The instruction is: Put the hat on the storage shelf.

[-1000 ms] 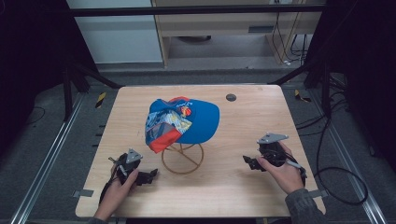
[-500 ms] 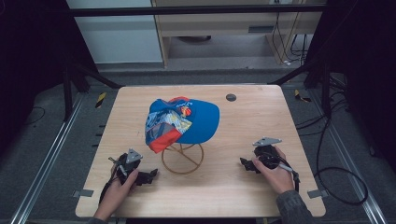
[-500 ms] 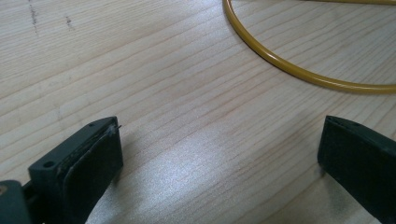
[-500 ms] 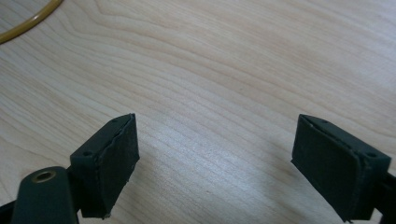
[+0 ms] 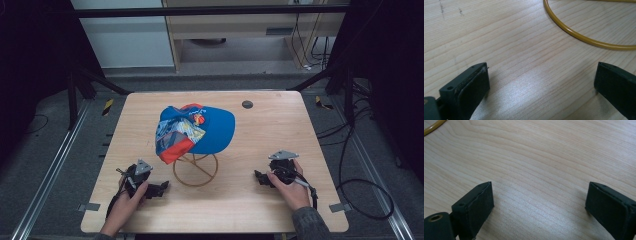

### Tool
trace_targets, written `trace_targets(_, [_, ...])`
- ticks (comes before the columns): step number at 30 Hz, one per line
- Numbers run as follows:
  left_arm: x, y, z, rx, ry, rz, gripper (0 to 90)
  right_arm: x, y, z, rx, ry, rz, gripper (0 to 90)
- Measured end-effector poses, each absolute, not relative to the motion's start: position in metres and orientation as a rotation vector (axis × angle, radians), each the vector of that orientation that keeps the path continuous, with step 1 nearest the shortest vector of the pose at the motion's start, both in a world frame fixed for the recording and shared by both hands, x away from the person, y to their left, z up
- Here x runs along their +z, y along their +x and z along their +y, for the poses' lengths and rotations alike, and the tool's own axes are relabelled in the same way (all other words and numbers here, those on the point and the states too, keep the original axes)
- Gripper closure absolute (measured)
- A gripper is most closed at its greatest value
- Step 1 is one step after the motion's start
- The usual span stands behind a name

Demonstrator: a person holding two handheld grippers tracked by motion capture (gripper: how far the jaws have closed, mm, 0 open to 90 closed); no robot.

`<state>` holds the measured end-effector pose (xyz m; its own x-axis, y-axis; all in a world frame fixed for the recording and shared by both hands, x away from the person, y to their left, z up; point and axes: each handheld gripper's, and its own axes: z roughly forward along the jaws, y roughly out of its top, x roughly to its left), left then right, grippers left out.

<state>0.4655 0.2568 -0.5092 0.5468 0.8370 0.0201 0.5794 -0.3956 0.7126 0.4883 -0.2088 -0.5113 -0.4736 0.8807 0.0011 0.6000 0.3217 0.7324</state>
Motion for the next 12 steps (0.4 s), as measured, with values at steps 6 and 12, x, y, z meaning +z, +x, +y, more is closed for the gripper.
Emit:
trace_targets(6, [-0.5092, 0.4654, 0.2568, 0.501, 2.121, 1.136, 0.0, -0.5117, 0.4872, -0.2086, 0.957, 1.317, 2.187, 7.7])
trace_targets(12, [-0.5092, 0.4655, 0.2568, 0.501, 2.121, 1.136, 0.0, -0.5118, 0.4856, -0.2080, 0.952, 1.333, 2.170, 7.6])
